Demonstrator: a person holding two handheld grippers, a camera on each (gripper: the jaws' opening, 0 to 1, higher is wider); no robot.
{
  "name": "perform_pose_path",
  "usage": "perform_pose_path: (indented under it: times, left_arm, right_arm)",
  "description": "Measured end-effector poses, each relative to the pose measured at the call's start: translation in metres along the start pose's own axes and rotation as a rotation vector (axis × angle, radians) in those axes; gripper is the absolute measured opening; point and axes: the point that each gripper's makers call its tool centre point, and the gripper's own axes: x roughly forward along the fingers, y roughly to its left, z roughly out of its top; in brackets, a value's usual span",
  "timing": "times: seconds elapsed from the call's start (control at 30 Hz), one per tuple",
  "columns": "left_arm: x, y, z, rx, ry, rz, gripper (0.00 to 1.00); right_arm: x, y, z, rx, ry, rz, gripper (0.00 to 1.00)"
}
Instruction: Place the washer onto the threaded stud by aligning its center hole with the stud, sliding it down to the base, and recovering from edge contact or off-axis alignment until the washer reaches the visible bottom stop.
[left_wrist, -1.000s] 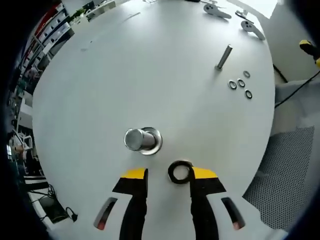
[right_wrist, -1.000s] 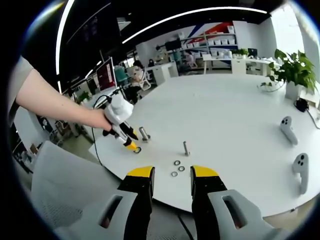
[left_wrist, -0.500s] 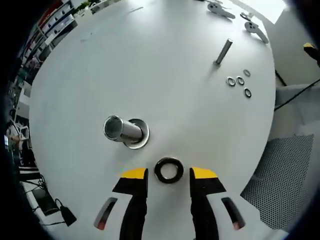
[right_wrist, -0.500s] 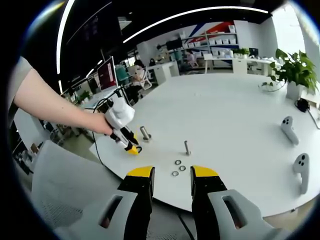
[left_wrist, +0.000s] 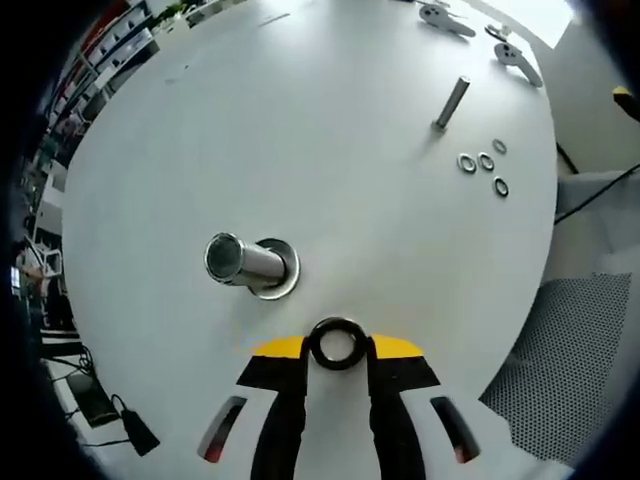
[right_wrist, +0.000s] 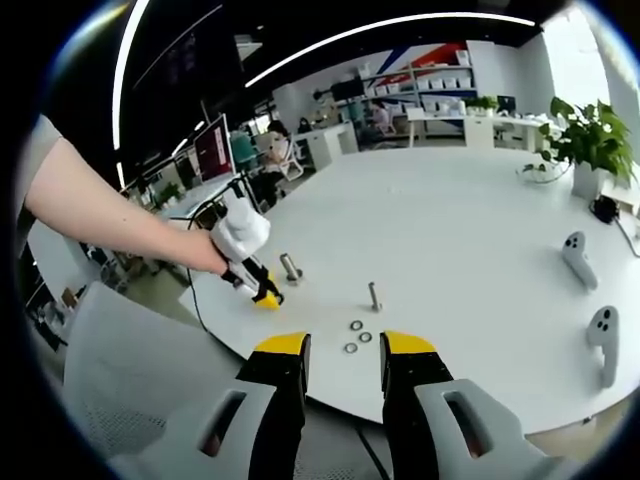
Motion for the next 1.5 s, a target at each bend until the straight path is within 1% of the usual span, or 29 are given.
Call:
perform_pose_path:
  times: [0.23,0.37,0.53,0.67,0.77,0.9,1.0,1.07,1.33,1.4,1.5]
  left_arm:
    - [0.000,-0.002,-0.001,-0.021,0.008,0.012,0.20]
    - [-0.002,-0.007,-0.008,0.000,0.063,-0.001,0.20]
    - [-0.005,-0.009,-0.016,0.002,0.104,0.000,0.20]
    - [-0.002,-0.005,-0.015,0.008,0.130,0.007,0.21]
    - [-0.001,-0.004,-0.015,0.043,0.174,-0.001,0.22]
    - [0.001,-0.001,-0.015,0.031,0.192,-0.005,0.23]
    - [0.001,-0.001,-0.016,0.036,0.190,-0.004,0.22]
    - [0.002,0.001,-0.016,0.003,0.187,-0.003,0.22]
    - [0.002,-0.001,-0.016,0.004,0.196,0.018,0.20]
    - [0.002,0.000,-0.017,-0.007,0.173,0.019,0.20]
    - [0.001,0.000,-0.018,0.000,0.132,0.011,0.19]
  right_arm:
    - [-0.001,-0.001,0.000,0.004,-0.002,-0.007,0.30]
    - [0.000,-0.001,-0.001,0.000,0.005,-0.005,0.30]
    - [-0.001,0.000,-0.001,0.004,0.003,-0.006,0.30]
    - [-0.001,0.000,-0.001,0.003,0.002,-0.005,0.30]
    - [0.000,0.000,-0.001,0.001,0.005,-0.004,0.30]
    - [0.000,0.000,-0.001,0.000,0.004,-0.002,0.30]
    - [-0.001,-0.001,0.000,0.009,-0.004,-0.006,0.30]
    - [0.000,0.000,0.000,0.003,0.000,-0.002,0.30]
    - [0.000,0.000,-0.001,0.001,0.002,-0.001,0.30]
    - [0.000,0.000,-0.001,0.002,0.003,-0.001,0.30]
    - [0.000,0.000,0.000,-0.001,0.002,0.002,0.30]
